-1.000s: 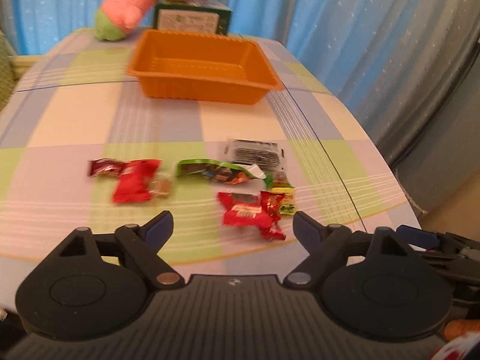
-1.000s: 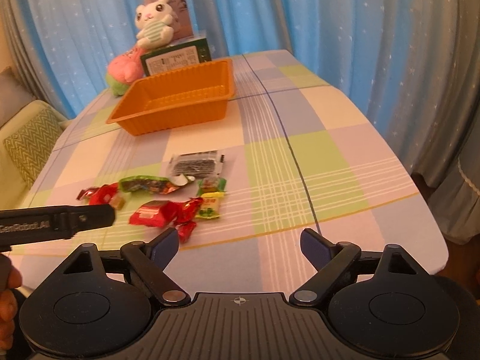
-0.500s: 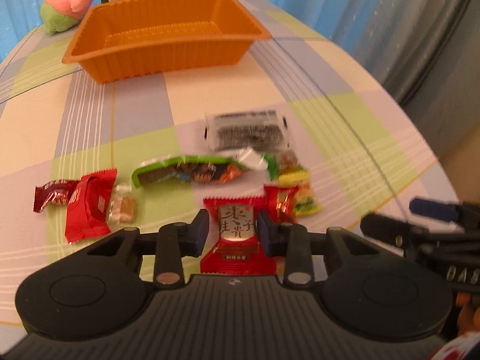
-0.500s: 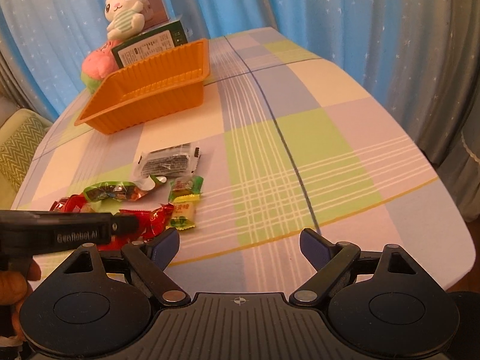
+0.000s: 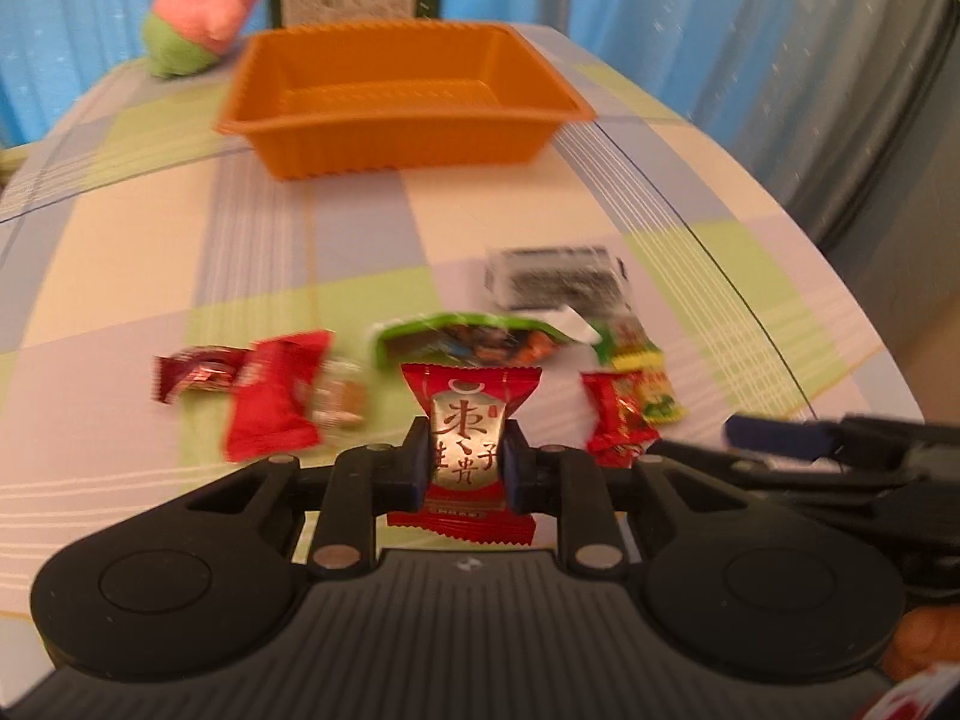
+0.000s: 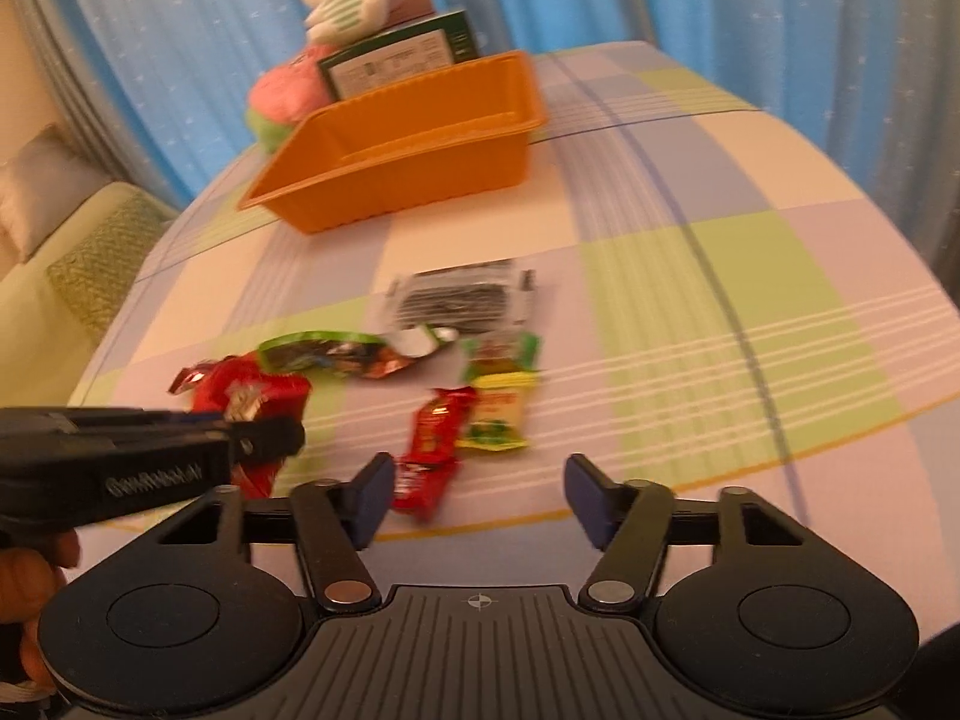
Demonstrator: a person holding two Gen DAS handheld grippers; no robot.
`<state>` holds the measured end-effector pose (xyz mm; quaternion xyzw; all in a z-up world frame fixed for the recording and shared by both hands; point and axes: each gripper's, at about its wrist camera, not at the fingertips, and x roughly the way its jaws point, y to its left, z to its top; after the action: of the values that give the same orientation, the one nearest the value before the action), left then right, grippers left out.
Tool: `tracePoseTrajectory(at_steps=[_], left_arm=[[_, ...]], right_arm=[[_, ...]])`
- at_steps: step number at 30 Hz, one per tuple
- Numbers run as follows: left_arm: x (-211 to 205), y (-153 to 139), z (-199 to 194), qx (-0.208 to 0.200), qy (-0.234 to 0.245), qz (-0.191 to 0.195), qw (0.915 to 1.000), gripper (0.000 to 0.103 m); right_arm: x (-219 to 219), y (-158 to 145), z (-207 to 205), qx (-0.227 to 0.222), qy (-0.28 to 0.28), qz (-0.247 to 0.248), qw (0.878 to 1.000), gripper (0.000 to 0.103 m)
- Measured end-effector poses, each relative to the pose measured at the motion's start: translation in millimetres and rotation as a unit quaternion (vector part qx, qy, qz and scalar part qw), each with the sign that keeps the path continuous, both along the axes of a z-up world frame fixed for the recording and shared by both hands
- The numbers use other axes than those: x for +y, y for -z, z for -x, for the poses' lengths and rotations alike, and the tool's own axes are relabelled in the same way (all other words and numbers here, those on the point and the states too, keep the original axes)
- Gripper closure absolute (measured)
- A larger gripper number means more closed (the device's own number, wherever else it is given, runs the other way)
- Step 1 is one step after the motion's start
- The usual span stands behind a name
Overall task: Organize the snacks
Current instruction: 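Close the left gripper on a red candy packet while the right gripper grasps a small red candy, then carry both candies over the orange tray and open both grippers to drop them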
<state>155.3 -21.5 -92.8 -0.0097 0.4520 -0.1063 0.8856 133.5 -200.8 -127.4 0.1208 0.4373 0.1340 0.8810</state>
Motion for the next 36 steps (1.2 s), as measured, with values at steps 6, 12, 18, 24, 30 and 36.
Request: tracePoseTrajectory(at_steps=[6, 12, 18, 24, 30, 36], left_arm=[[21, -10, 4, -0.009, -0.026, 0.015, 0.9995, 0.082], [27, -10, 9, -0.006, -0.035, 0.026, 0.999, 0.082], [27, -17, 13, -0.011, -0.037, 0.037, 0.9986, 0.082], [29, -34, 13, -0.025, -0.042, 0.042, 0.9979, 0.082], [28, -53, 1, -0.047, -0.043, 0.039, 0.9972, 0.082], [30, -71, -29, -0.075, -0.049, 0.035, 0.9953, 0.082]], right_arm=[[25, 9, -7, 0.004, -0.021, 0.023, 1.0, 0.069], [36, 11, 1, -0.004, -0.037, 0.08, 0.996, 0.085], [39, -5, 18, -0.013, -0.045, 0.07, 0.996, 0.086], [29, -34, 18, -0.041, -0.029, 0.055, 0.997, 0.086], [21, -59, -5, -0.074, -0.022, 0.051, 0.996, 0.086], [18, -84, -45, -0.112, -0.017, 0.04, 0.993, 0.086]])
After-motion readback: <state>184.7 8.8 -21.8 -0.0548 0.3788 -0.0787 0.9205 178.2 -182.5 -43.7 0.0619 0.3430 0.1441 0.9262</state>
